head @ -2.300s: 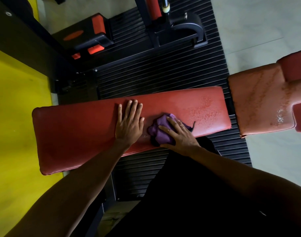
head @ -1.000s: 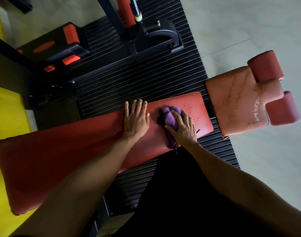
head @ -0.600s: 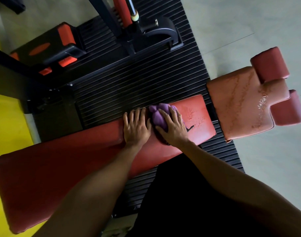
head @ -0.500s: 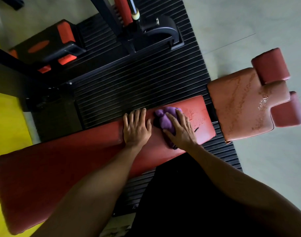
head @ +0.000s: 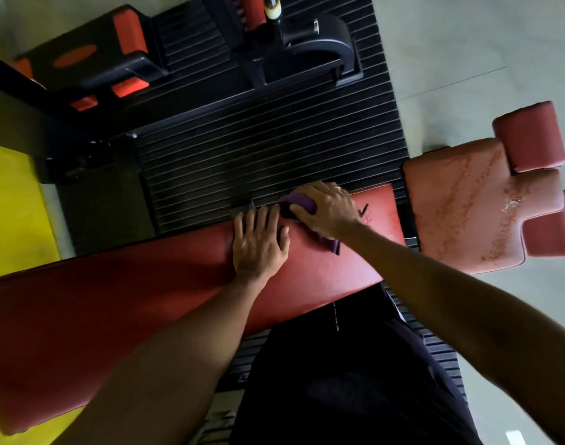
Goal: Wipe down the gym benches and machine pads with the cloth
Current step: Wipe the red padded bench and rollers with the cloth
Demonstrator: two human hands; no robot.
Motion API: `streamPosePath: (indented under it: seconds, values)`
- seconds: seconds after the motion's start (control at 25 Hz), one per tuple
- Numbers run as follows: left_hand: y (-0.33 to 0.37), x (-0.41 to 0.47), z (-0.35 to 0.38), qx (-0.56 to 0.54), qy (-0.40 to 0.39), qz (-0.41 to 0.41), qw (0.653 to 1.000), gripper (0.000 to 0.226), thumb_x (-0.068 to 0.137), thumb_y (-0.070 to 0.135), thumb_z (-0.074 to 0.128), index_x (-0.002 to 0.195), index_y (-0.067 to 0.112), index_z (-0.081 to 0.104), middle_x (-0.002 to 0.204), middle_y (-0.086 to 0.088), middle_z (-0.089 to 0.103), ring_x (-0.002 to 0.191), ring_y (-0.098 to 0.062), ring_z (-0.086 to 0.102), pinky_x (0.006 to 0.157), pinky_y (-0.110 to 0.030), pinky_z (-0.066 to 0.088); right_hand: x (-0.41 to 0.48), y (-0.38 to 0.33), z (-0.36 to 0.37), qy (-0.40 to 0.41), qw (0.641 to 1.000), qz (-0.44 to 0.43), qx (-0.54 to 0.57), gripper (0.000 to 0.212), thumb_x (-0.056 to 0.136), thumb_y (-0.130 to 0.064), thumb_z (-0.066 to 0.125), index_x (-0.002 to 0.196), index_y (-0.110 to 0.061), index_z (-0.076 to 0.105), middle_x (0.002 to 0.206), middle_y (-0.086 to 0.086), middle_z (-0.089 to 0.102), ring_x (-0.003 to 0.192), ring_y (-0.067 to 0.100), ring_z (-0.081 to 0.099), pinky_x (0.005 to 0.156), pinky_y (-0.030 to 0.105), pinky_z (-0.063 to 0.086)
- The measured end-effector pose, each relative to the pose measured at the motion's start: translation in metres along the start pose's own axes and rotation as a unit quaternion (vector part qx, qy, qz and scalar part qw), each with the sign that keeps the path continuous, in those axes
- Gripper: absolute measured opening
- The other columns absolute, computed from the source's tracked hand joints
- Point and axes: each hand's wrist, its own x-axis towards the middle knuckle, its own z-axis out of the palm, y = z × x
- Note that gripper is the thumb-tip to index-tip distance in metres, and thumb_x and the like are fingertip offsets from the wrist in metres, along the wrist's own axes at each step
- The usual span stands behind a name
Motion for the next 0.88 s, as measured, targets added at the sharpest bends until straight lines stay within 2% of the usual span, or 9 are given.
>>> streamPosePath:
  seconds: [0.12, 0.2, 0.32, 0.44, 0.56, 0.64, 0.68, 0.76, 0.88]
  values:
    - [0.0, 0.0, -0.002, -0.002, 0.002, 0.0, 1.0, 0.05, 0.098, 0.045, 0.044, 0.139, 0.017, 0.053, 0.126, -0.005, 0.06, 0.116, -0.028, 0.052, 0.109, -0.05, 0.033, 0.012, 0.026, -0.011, -0.023, 0.992, 0.127, 0.013, 0.071, 0.083, -0.084, 0.027, 0.126, -0.039, 0.061, 0.121, -0.002, 0.067, 0.111, 0.028, 0.062, 0.092, 0.046, 0.053]
    - [0.0, -0.001, -0.002, 0.0, -0.002, 0.0, 1.0, 0.05, 0.098, 0.045, 0.043, 0.14, 0.017, 0.052, 0.127, -0.006, 0.06, 0.117, -0.028, 0.052, 0.109, -0.05, 0.033, 0.014, 0.009, -0.009, -0.019, 0.985, 0.172, 0.013, 0.068, 0.084, -0.082, 0.03, 0.122, -0.037, 0.064, 0.121, -0.001, 0.066, 0.112, 0.03, 0.06, 0.091, 0.044, 0.052]
    - [0.0, 0.0, -0.002, 0.005, -0.014, 0.002, 1.0, 0.051, 0.098, 0.044, 0.043, 0.14, 0.017, 0.052, 0.127, -0.007, 0.06, 0.117, -0.028, 0.052, 0.108, -0.05, 0.034, 0.005, -0.031, 0.002, 0.006, 0.993, 0.119, 0.009, 0.059, 0.091, -0.076, 0.039, 0.127, -0.035, 0.061, 0.131, 0.0, 0.061, 0.122, 0.032, 0.051, 0.1, 0.046, 0.045]
    - [-0.001, 0.001, -0.002, 0.017, -0.035, 0.001, 0.999, 0.053, 0.098, 0.046, 0.041, 0.143, 0.018, 0.05, 0.129, -0.006, 0.059, 0.118, -0.029, 0.052, 0.108, -0.049, 0.032, -0.018, -0.015, 0.005, 0.014, 0.998, 0.063, 0.005, 0.066, 0.089, -0.075, 0.047, 0.144, -0.038, 0.046, 0.142, 0.0, 0.052, 0.13, 0.033, 0.045, 0.104, 0.051, 0.045]
    - [-0.001, 0.002, -0.002, 0.024, -0.041, 0.002, 0.999, 0.053, 0.099, 0.046, 0.038, 0.144, 0.019, 0.047, 0.129, -0.005, 0.059, 0.119, -0.029, 0.051, 0.108, -0.05, 0.032, -0.03, 0.031, 0.003, 0.025, 0.98, 0.193, 0.05, 0.069, 0.088, -0.074, 0.052, 0.147, -0.04, 0.037, 0.144, 0.001, 0.043, 0.131, 0.036, 0.041, 0.099, 0.052, 0.048]
    - [-0.001, 0.002, -0.001, 0.032, -0.038, 0.009, 0.999, 0.053, 0.1, 0.045, 0.037, 0.144, 0.019, 0.048, 0.127, -0.005, 0.059, 0.117, -0.029, 0.052, 0.106, -0.05, 0.034, -0.027, 0.029, 0.006, 0.047, 0.953, 0.285, 0.089, 0.067, 0.091, -0.071, 0.052, 0.146, -0.037, 0.039, 0.147, 0.001, 0.038, 0.134, 0.04, 0.037, 0.1, 0.057, 0.047]
    - [-0.001, 0.002, -0.001, 0.035, -0.039, 0.011, 0.999, 0.052, 0.1, 0.045, 0.037, 0.144, 0.019, 0.048, 0.127, -0.005, 0.06, 0.116, -0.029, 0.052, 0.106, -0.05, 0.034, -0.026, 0.016, 0.01, 0.053, 0.949, 0.295, 0.094, 0.065, 0.092, -0.07, 0.05, 0.147, -0.037, 0.04, 0.149, 0.002, 0.037, 0.136, 0.041, 0.034, 0.1, 0.06, 0.046]
    - [-0.001, 0.001, -0.003, 0.044, -0.041, 0.013, 0.998, 0.053, 0.1, 0.044, 0.038, 0.145, 0.019, 0.048, 0.128, -0.006, 0.06, 0.115, -0.03, 0.052, 0.105, -0.051, 0.034, -0.035, -0.019, 0.019, 0.064, 0.958, 0.261, 0.1, 0.063, 0.094, -0.067, 0.05, 0.149, -0.038, 0.04, 0.155, 0.001, 0.033, 0.141, 0.043, 0.03, 0.105, 0.063, 0.043]
    - [0.001, 0.003, -0.01, 0.068, -0.064, 0.032, 0.995, 0.057, 0.099, 0.047, 0.036, 0.149, 0.019, 0.044, 0.127, -0.009, 0.06, 0.11, -0.033, 0.054, 0.101, -0.052, 0.035, -0.078, -0.032, 0.036, 0.04, 0.975, 0.188, 0.109, 0.064, 0.096, -0.063, 0.051, 0.154, -0.04, 0.035, 0.166, 0.003, 0.022, 0.153, 0.038, 0.015, 0.122, 0.059, 0.023]
